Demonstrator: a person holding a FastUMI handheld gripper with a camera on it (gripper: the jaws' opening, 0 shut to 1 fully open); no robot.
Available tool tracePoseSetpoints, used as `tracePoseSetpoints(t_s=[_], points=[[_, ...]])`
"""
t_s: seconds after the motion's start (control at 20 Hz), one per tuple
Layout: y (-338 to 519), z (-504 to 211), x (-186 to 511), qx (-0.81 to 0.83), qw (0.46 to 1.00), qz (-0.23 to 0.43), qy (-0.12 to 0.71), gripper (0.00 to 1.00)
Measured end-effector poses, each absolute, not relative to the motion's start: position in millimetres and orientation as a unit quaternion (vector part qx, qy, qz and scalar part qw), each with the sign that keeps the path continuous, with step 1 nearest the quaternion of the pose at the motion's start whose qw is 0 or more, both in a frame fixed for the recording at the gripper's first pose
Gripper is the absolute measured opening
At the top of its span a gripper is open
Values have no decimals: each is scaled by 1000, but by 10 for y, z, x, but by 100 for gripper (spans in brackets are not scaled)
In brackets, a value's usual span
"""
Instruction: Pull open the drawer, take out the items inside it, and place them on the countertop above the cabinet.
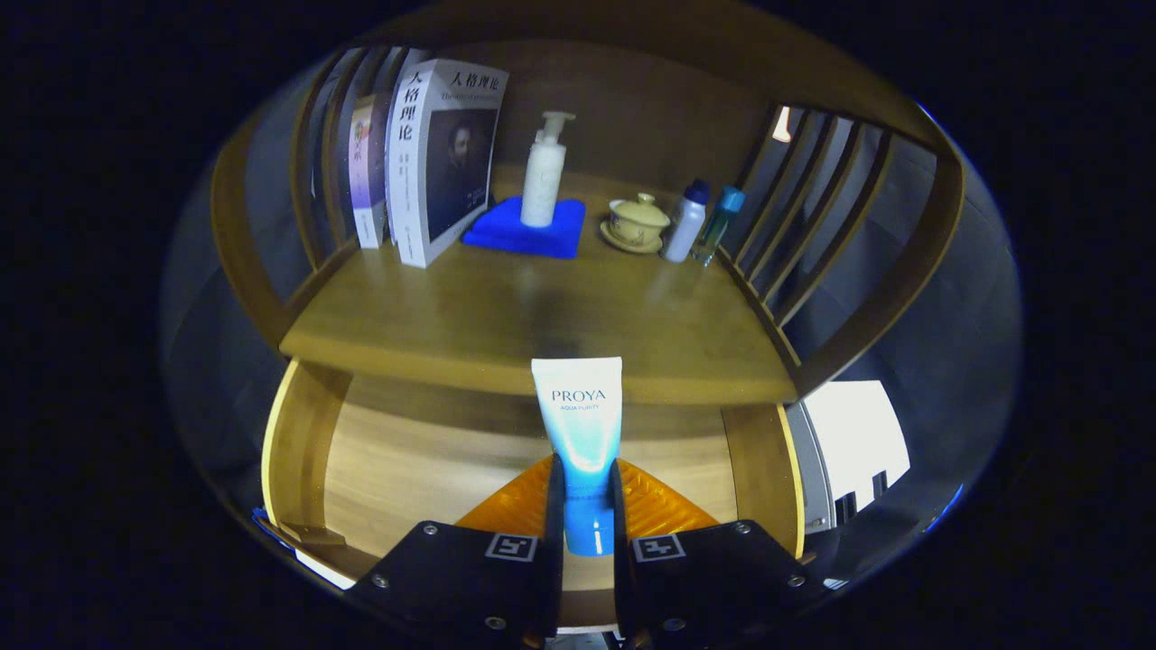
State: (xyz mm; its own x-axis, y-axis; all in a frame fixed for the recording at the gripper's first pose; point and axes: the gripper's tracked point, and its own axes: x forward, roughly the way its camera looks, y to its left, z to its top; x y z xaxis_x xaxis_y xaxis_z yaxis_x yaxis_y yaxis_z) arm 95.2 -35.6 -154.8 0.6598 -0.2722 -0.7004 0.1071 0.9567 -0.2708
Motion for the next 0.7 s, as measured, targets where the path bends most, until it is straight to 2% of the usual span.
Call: tracePoseSetpoints(t_s=[0.7], points=[[-378,-1623,2170,-116,922,-68,364,24]])
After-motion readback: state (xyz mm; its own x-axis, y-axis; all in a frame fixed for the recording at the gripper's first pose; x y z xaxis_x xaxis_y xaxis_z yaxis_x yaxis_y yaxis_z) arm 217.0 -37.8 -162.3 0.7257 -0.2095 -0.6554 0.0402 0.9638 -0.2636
